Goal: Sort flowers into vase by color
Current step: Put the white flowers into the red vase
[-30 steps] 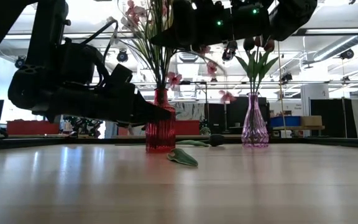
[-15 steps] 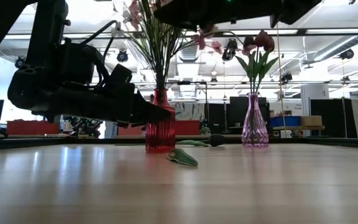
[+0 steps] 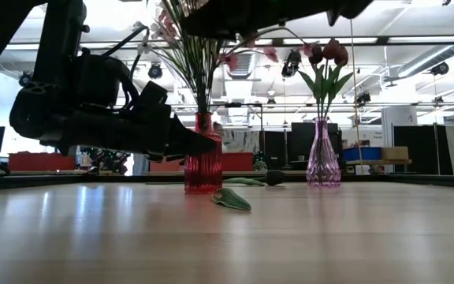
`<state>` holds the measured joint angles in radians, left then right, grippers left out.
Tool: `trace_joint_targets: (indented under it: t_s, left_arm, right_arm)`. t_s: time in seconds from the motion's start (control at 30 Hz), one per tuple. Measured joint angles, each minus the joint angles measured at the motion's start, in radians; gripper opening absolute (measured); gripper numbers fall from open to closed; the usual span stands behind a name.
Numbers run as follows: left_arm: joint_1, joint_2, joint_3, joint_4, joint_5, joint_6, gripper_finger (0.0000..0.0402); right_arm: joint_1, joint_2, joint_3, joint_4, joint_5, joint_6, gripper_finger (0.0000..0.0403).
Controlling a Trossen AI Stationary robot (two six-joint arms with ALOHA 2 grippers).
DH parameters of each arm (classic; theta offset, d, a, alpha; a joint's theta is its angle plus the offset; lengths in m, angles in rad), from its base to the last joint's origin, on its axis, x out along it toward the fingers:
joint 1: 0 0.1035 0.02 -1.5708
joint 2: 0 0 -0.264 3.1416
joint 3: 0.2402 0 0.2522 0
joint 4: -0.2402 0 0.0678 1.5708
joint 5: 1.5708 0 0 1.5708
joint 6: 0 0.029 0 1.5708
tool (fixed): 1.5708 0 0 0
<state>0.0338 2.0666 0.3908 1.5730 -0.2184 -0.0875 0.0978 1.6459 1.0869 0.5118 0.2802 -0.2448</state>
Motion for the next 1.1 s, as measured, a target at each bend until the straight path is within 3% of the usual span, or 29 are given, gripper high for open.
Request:
trace_joint_targets:
  t_s: [0.2, 0.47, 1.1]
  left_arm:
    - [0.000, 0.000, 0.000, 0.000, 0.000, -0.002, 0.0278]
    - [0.000, 0.000, -0.002, 0.000, 0.000, -0.001, 0.0278]
    - [0.000, -0.001, -0.006, -0.001, 0.000, 0.003, 0.0278]
  right_arm:
    - [-0.010, 0.023, 0.066, -0.089, 0.059, 0.009, 0.0126]
    - [-0.030, 0.038, 0.090, -0.181, 0.068, 0.034, 0.0017]
    - [-0.029, 0.040, 0.005, -0.223, 0.117, 0.107, 0.0012]
